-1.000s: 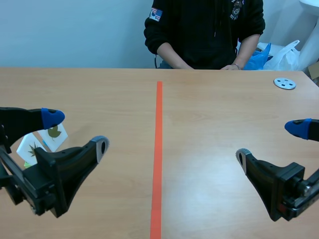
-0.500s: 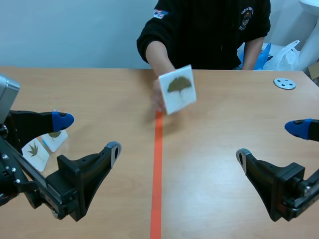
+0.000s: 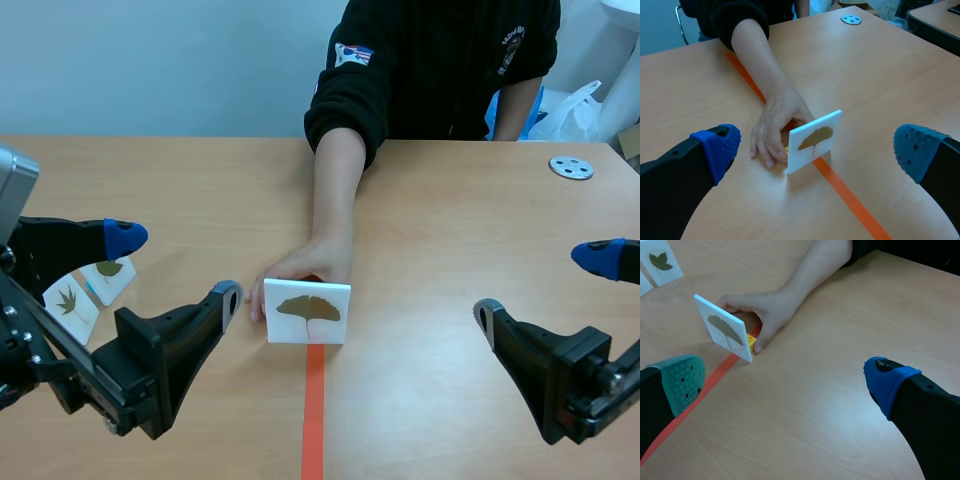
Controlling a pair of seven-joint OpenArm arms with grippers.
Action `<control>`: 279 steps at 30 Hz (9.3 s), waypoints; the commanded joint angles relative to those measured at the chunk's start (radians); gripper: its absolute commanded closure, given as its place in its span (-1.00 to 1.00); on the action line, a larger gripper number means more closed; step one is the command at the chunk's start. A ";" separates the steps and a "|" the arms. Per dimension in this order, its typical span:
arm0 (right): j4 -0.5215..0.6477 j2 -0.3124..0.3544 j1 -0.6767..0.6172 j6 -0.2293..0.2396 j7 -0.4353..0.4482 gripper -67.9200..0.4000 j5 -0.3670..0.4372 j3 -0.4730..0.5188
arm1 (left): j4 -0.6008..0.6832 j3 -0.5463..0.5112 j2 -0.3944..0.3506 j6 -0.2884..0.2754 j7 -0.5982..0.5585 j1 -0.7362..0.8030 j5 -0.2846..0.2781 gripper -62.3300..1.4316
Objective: Sort the leaf by its shape. The table is split by an orange tape line. A compound leaf with several leaflets goes to the left side, a simple leaf with one blade goes to the right side. Return to the home posture when a red brick is placed on the table.
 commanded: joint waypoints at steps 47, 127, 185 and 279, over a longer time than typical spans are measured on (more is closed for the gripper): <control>0.001 0.005 0.014 -0.004 -0.024 -1.00 0.010 0.012 | -1.075 0.472 0.155 -0.055 -0.478 -0.749 0.357 -1.00; 0.001 0.005 0.014 -0.004 -0.027 -1.00 0.011 0.012 | -0.392 0.025 0.086 0.141 -0.200 -0.135 -0.015 0.78; 0.001 0.005 0.014 -0.004 -0.023 -1.00 0.011 0.012 | -0.580 -0.134 0.215 0.338 -0.600 -0.094 -0.055 -0.84; -0.367 -0.017 0.470 0.050 -0.037 -1.00 -0.160 -0.386 | -0.019 -0.034 0.064 -0.032 -0.048 0.137 0.084 -1.00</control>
